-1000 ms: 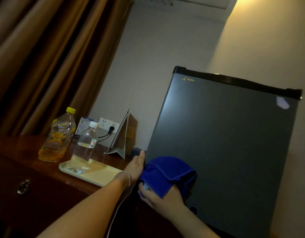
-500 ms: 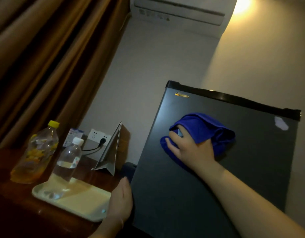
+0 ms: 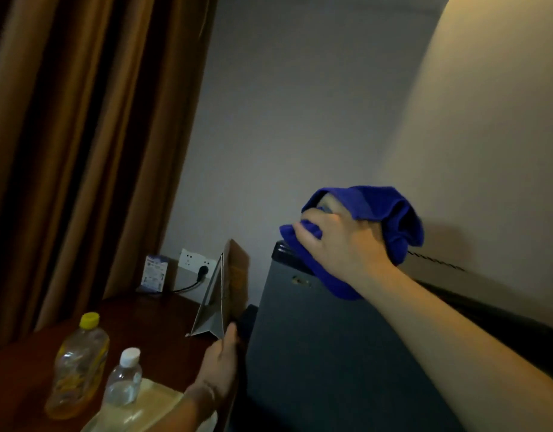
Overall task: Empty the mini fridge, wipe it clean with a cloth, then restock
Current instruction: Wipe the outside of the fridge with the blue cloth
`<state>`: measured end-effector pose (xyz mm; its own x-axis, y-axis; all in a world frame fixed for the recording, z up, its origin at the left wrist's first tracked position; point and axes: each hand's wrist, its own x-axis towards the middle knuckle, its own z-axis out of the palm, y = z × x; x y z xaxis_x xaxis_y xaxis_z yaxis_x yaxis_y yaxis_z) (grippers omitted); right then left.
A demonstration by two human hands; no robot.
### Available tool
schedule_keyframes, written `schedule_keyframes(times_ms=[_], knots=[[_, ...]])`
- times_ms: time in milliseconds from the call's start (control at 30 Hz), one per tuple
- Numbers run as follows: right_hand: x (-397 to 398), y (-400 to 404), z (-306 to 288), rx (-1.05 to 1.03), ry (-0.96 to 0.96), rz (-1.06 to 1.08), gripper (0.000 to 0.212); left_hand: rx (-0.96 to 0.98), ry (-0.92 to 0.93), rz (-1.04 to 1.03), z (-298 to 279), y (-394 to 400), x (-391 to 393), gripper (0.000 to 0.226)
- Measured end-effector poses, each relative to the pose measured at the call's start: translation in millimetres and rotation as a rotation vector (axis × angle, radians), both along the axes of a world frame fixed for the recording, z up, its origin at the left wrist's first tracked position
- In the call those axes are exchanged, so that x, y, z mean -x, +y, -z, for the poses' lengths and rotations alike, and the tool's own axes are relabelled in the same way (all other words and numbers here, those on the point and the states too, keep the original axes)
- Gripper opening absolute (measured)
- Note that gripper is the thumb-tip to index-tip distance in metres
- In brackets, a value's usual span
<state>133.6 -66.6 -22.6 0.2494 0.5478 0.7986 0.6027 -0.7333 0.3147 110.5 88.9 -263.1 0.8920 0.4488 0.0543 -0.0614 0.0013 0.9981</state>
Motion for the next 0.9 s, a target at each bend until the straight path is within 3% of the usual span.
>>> schedule_keyframes(times_ms=[67,100,233,300,467,733,900], knots=[[-9.9,-4.6,-15.4,-0.029,0.428,-0.026,0.038,0.054,0.018,0.124,-58.0,1.7,0.7,0.064],[-11.8,-5.7,-19.8,0.008,0.519,-0.021,0.040,0.007,-0.004,0.134,-85.6,2.9,-1.0,0.063],[-10.4,-9.0,-26.5,0.089,0.665,-0.004,0.040,-0.024,0.030,0.165,-149.9,9.6,-11.5,0.076],[-15.5,-12.1,-36.5,0.098,0.741,0.024,0.041,-0.122,0.068,0.128,-186.2,7.0,-7.6,0.069],[-28.3,-13.3,-36.7,0.080,0.772,0.056,0.040,-0.359,0.041,0.059,-242.2,-3.6,-15.3,0.044],[-78.8,-12.6,-45.2,-0.083,0.875,-0.098,0.035,-0.610,0.065,0.008,-262.5,-25.0,-32.0,0.040],[-121.8,-22.7,-40.0,-0.196,0.768,-0.111,0.035,-0.838,0.098,-0.058,-277.2,-29.7,-45.8,0.034]])
